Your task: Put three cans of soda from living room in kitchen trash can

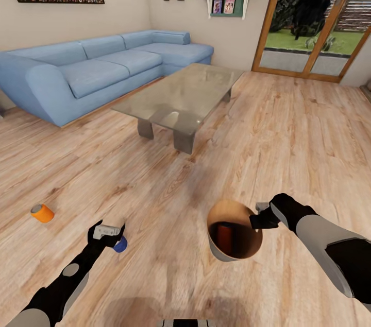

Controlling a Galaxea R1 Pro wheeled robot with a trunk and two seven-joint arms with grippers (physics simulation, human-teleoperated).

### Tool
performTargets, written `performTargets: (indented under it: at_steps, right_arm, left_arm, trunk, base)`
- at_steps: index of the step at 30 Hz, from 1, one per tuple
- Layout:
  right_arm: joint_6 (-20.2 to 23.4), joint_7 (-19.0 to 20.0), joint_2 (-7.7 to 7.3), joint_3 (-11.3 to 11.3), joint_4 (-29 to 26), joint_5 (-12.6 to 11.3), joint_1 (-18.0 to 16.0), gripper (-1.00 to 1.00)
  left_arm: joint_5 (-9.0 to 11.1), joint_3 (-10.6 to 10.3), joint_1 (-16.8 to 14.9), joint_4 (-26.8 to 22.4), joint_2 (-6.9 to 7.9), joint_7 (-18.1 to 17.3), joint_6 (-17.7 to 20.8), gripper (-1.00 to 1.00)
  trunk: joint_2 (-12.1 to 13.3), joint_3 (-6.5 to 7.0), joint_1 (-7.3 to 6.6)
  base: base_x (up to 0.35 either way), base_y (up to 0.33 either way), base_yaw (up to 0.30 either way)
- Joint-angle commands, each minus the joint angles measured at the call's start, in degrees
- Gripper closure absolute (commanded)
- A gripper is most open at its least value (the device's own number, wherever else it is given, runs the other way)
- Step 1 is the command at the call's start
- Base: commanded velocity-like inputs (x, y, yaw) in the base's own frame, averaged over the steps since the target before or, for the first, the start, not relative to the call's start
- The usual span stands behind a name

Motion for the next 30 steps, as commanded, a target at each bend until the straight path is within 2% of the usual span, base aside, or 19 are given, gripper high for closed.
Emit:
performTargets:
  at_steps: [1, 4, 14, 25, 28, 30]
  right_arm:
    - [0.27, 0.39, 0.00, -0.64, -0.02, -1.26, -0.03, 1.00]
    - [0.22, 0.39, 0.02, -0.62, -0.02, -1.25, -0.03, 1.00]
    - [0.22, 0.37, 0.04, -0.62, -0.72, -1.25, -0.03, 1.00]
    - [0.27, 0.30, -0.02, -0.66, -1.02, -1.23, -0.03, 1.00]
    - [0.21, 0.26, -0.17, -0.76, -3.06, -1.21, -0.03, 1.00]
    - [0.31, 0.23, -0.37, -0.83, -6.65, -1.16, 0.62, 1.00]
  left_arm:
    - [0.04, 0.00, 0.00, 0.08, 0.00, 0.00, 0.00, -1.00]
    - [0.05, 0.00, 0.00, 0.11, -0.01, 0.00, 0.00, -1.00]
    - [0.14, -0.09, 0.00, 0.13, 0.05, -0.06, -0.07, -1.00]
    - [0.06, -0.17, 0.00, 0.13, 0.06, -0.08, -0.12, -1.00]
    - [0.00, -0.17, 0.00, 0.19, 0.06, -0.14, -0.14, -1.00]
    - [-0.04, -0.17, 0.00, 0.21, 0.06, -0.16, -0.16, -1.00]
  trunk:
    - [-0.42, -0.18, 0.22]
    - [-1.62, -0.72, 0.88]
    - [-1.62, -0.77, 0.88]
    - [-1.62, -1.63, 0.88]
    - [-1.62, -1.75, 0.88]
    - [-1.62, -1.78, 0.88]
  base:
    - [0.000, 0.000, 0.000]
    - [0.000, 0.000, 0.000]
    - [0.000, 0.000, 0.000]
    - [0.000, 0.000, 0.000]
    - [0.000, 0.000, 0.000]
    - [0.000, 0.000, 0.000]
